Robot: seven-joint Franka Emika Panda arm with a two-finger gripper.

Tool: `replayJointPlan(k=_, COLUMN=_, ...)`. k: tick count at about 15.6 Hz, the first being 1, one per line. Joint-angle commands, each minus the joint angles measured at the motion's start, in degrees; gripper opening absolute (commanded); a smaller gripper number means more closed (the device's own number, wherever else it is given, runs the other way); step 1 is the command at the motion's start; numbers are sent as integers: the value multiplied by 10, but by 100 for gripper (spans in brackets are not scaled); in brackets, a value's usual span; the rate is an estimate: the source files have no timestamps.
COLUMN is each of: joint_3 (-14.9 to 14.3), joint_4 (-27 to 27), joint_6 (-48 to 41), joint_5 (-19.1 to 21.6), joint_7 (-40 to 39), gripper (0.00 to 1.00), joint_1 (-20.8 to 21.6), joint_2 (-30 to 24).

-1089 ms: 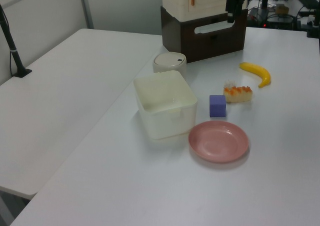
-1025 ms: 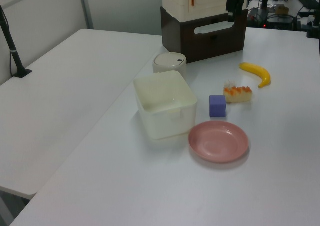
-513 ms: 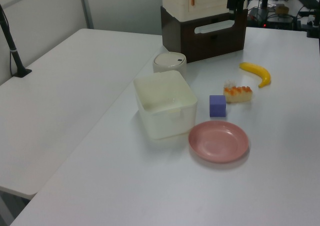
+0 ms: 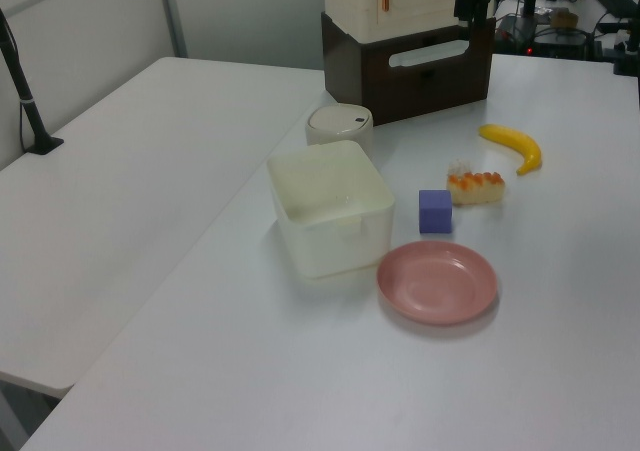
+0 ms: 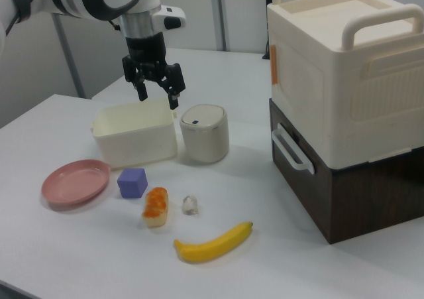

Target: Put the bread on a plate

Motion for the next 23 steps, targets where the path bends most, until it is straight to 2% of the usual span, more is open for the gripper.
replayJointPlan(k=1, joint_3=-11, joint_4=-2, joint_6=-16, joint_5=8, joint_7=-11, gripper=100, joint_1=6, joint_2=-8)
replayJointPlan(k=23, joint_3=-3, joint_4=7, joint_6=-17, joint_5=6, joint_7=-4, gripper=100, joint_1=11, joint_2=6)
